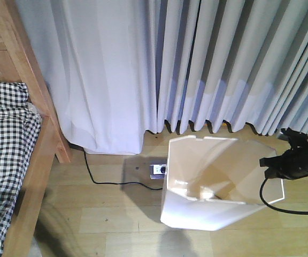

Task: Move trash bin to bedside with robot
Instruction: 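Lower the bin to the floor beside the bed with the right gripper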

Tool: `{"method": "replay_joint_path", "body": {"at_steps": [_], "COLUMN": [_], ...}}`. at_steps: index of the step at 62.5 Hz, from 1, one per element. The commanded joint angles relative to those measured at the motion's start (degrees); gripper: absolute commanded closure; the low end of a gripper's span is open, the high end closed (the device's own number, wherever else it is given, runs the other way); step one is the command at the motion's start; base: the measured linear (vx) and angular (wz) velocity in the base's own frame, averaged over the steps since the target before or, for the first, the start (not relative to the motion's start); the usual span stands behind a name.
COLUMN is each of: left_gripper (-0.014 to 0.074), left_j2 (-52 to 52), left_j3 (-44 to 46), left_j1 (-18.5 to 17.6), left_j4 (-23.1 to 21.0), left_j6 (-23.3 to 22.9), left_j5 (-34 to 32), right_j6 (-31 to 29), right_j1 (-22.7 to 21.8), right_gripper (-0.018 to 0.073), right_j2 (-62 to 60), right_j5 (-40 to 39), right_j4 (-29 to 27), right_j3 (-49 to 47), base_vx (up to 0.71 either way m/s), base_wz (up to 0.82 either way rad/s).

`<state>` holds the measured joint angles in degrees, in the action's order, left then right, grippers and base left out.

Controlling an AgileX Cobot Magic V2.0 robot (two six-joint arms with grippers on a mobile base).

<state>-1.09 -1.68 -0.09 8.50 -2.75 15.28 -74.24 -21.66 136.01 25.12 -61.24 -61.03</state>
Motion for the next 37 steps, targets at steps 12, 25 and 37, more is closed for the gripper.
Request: {"method": "replay_joint_path", "body": {"at_steps": [12, 25, 37], "left_gripper": [0.0602, 0.0602, 0.0602], "left_j2": [-0.6, -0.6, -0.6], "left_j3": [-1.7, -1.7, -1.7], "left_j1": [-0.4, -0.4, -0.4], "left_j4": [0.0, 0.0, 0.0], "left_j6": [-0.5, -0.5, -0.5], "left_j5": [-4.2, -4.2, -4.2], "right_j6": [-0.4, 0.1, 1.5], "right_j1": [2.9, 5.7, 7.3], "right_gripper": [0.0565, 0.0565, 0.0564], "right_j2": [2.6, 10.3, 16.3], "right_j5": [8.9, 9.2, 9.5], "right_j4": [-4.4, -7.6, -9.1], "right_j3": [-8.2, -15.2, -21.9], "base_vx": [0.0, 0.0, 0.0], "base_wz": [0.0, 0.0, 0.0]}}
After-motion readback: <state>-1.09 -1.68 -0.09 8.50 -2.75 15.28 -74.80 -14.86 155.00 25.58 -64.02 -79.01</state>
